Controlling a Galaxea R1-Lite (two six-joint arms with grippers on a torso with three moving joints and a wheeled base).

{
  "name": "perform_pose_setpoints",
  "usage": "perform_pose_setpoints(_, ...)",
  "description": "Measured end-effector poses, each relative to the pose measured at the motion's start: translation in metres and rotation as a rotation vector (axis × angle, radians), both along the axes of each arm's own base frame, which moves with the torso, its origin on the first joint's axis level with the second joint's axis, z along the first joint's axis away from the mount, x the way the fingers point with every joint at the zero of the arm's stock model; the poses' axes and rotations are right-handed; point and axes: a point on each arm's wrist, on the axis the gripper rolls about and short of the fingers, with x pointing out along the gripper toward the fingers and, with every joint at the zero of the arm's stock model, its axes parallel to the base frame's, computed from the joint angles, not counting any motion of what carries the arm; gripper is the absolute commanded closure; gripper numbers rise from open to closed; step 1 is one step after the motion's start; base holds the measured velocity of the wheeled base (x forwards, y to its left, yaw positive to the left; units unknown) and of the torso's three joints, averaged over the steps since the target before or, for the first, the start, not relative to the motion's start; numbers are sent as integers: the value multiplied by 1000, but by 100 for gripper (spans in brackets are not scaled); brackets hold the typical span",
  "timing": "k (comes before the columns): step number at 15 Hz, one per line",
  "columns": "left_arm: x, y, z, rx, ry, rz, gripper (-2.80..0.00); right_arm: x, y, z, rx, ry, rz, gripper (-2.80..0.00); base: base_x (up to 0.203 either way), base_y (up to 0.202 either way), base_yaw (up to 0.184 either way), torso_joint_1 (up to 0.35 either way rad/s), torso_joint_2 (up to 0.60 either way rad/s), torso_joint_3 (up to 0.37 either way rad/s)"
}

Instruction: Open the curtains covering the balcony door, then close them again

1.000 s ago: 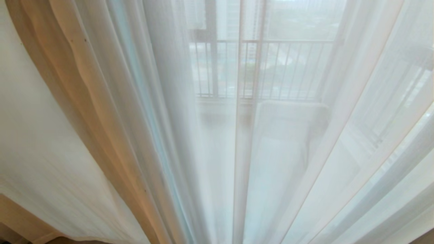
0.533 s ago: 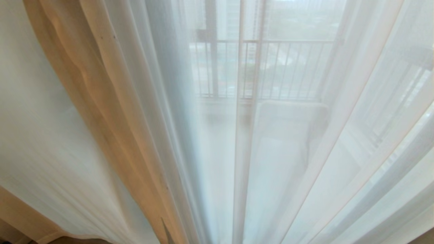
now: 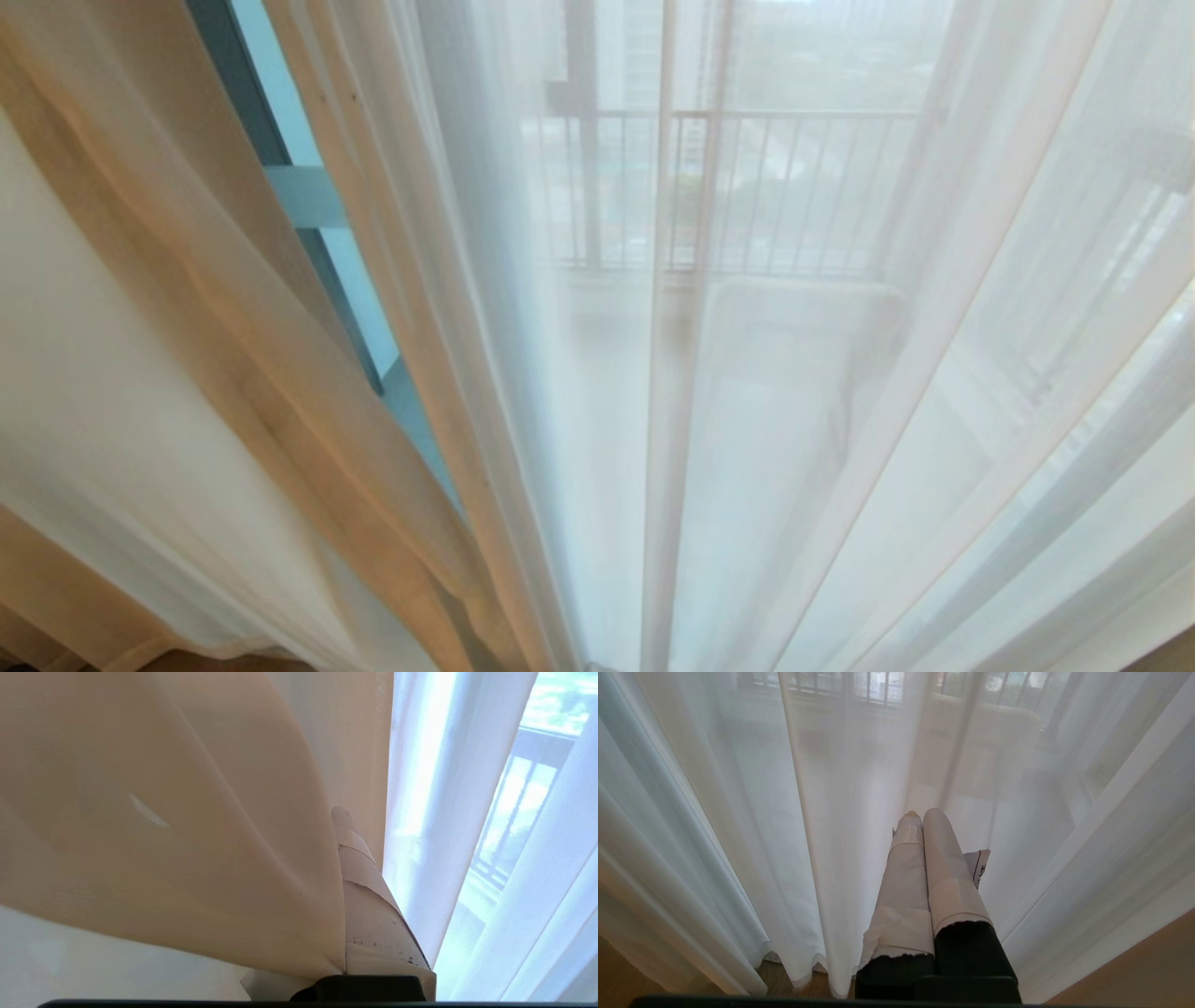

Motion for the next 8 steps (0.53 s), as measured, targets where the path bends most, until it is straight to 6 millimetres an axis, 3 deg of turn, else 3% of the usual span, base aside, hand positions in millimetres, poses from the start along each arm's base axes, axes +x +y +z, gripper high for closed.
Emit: perform_pose_setpoints(8,-36,29,-20,-14,-7,117,0,0,0,0,0,0,0,0,0,0,0,0,0,0)
